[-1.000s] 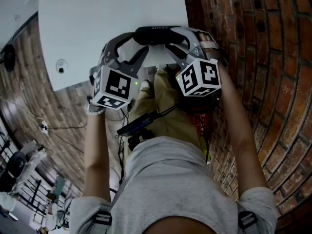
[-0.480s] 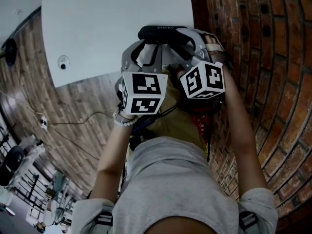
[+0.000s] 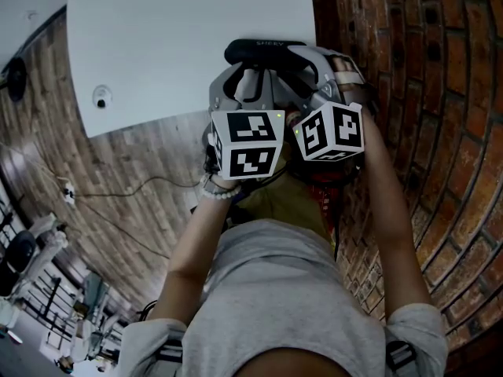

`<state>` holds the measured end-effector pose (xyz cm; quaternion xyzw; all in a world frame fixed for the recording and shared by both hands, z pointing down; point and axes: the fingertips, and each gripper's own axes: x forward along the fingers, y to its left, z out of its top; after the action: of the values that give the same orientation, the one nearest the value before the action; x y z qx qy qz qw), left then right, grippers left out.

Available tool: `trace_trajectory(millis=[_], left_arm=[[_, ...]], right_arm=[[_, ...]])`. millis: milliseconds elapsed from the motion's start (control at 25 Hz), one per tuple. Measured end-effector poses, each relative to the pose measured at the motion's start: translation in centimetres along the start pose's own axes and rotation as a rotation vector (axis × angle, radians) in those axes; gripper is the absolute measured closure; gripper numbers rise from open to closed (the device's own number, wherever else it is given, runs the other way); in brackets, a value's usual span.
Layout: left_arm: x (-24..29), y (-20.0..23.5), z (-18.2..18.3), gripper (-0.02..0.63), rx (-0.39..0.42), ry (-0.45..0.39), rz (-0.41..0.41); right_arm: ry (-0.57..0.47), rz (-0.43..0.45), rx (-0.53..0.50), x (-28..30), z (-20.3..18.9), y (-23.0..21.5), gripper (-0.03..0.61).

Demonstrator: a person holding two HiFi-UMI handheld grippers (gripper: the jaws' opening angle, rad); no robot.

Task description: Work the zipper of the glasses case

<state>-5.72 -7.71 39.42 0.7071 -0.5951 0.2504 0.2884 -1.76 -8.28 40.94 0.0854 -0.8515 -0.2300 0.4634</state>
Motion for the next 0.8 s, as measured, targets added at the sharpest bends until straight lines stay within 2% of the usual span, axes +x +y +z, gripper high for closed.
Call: trace_trajectory(millis=[200, 600, 680, 800], left_arm=[[0.1, 0.5, 0.1, 0.505, -0.01, -0.004, 0.042], [0.0, 0.1, 0.0, 0.508, -0.001, 0.004, 0.041], [0.0, -0.1, -0.1, 0.508, 0.013, 0.006, 0.048], [0.1, 0.1, -0.1, 0.508, 0.007, -0.002, 0.056]], right_arm=[[-0.001, -0.004, -0.015, 0.1, 0.0, -0.1, 0.351], [-0.018, 0.008, -0.044, 0.7, 0.7, 0.5, 0.299], [-0.011, 0.001, -0.056, 1.0, 0.7, 0.6, 0.301], [0.001, -0.012, -0.076, 1.3, 0.7, 0.3, 0.337]])
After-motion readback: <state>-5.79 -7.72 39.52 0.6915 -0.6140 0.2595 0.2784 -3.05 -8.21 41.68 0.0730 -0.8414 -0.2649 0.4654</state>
